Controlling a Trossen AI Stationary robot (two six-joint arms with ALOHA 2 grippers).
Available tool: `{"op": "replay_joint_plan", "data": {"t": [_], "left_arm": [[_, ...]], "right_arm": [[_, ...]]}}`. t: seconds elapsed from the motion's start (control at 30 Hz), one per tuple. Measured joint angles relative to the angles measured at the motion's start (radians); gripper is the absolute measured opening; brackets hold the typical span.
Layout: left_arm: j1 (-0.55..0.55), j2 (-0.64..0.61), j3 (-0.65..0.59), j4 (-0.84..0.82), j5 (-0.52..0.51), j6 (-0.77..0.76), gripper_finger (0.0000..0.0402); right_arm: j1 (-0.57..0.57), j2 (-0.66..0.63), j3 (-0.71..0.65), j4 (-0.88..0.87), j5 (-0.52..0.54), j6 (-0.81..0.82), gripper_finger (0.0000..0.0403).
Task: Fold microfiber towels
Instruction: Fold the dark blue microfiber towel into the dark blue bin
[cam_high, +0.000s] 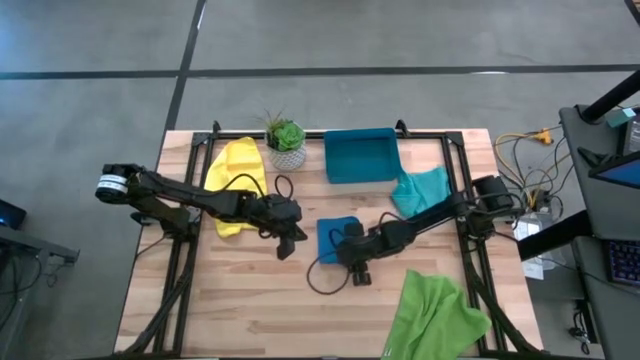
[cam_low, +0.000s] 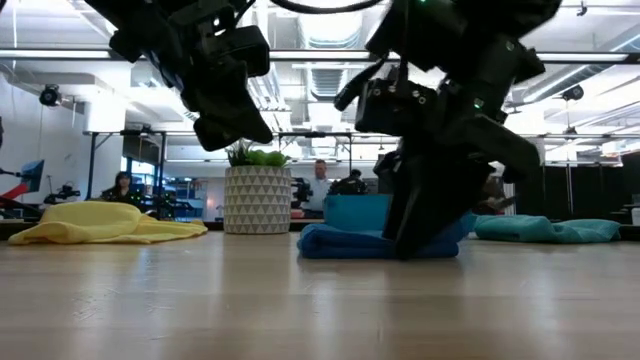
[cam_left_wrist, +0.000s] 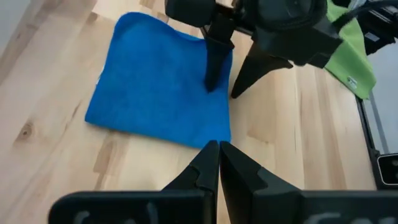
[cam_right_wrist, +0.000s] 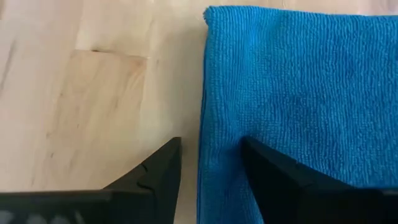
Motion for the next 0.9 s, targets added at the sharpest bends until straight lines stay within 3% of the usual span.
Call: {"op": "replay_joint_plan", "data": {"t": [0.17, 0.37, 0.43, 0.63, 0.9], "left_arm": [[-0.013, 0.0, 0.0, -0.006, 0.002, 0.002, 0.0], [-0.015, 0.001, 0.0, -0.013, 0.003, 0.001, 0.0], [-0.015, 0.001, 0.003, -0.013, 0.003, -0.005, 0.0], [0.001, -0.053, 0.015, 0.064, 0.001, 0.01, 0.0], [0.02, -0.167, 0.01, 0.057, -0.003, 0.034, 0.0]], "right_arm": [[0.015, 0.036, 0.071, -0.097, 0.09, 0.024, 0.0121], [0.019, 0.037, 0.106, -0.15, 0.134, 0.08, 0.0022], [0.016, 0.028, 0.128, -0.184, 0.135, 0.092, 0.0017], [0.007, -0.037, 0.198, -0.271, 0.07, 0.099, 0.001], [-0.06, -0.174, 0.289, -0.314, -0.154, 0.117, 0.001]]}}
